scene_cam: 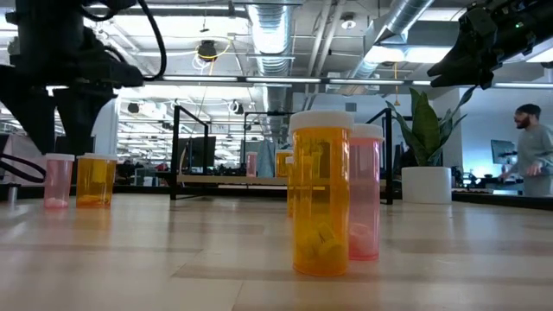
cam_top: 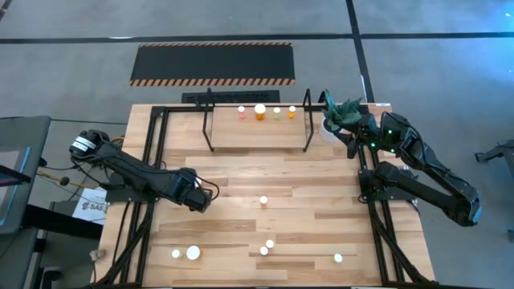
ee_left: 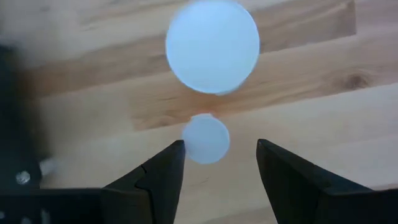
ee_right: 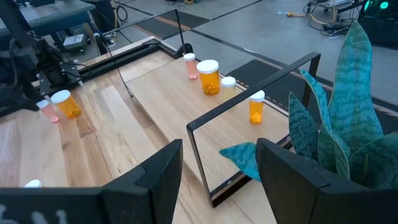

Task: Pick and place medicine bottles onto shelf by color
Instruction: Put the top pink pill bottle on the shelf aligned with the other pink pill bottle

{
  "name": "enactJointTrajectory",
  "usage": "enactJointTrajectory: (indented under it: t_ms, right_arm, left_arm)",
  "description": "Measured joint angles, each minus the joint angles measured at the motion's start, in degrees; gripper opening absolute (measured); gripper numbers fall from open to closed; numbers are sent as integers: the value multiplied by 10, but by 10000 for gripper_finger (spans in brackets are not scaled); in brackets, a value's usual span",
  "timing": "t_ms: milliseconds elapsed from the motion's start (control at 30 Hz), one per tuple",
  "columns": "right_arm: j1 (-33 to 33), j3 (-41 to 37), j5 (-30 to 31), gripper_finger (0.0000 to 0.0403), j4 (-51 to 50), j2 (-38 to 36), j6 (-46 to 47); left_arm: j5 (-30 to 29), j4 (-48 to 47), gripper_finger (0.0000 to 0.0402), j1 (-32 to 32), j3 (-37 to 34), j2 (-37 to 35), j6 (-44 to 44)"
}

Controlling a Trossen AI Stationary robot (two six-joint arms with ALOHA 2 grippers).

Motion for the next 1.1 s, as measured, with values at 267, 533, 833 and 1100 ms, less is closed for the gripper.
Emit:
enactJointTrajectory:
  t_ms: [267,533,833,1100]
  right_arm:
    - [0,0,0,226,0,0,0]
    - [0,0,0,226,-1,0,0]
    - [0,0,0,226,-1,0,0]
    - [0,0,0,226,-1,0,0]
  left_arm:
    - [-6,7,192,0,-21,-1,4]
    - [-15,11,192,2,-22,1,19]
    - [-30,18,192,23,-22,1,55]
    - [-31,36,192,47,-22,1,89]
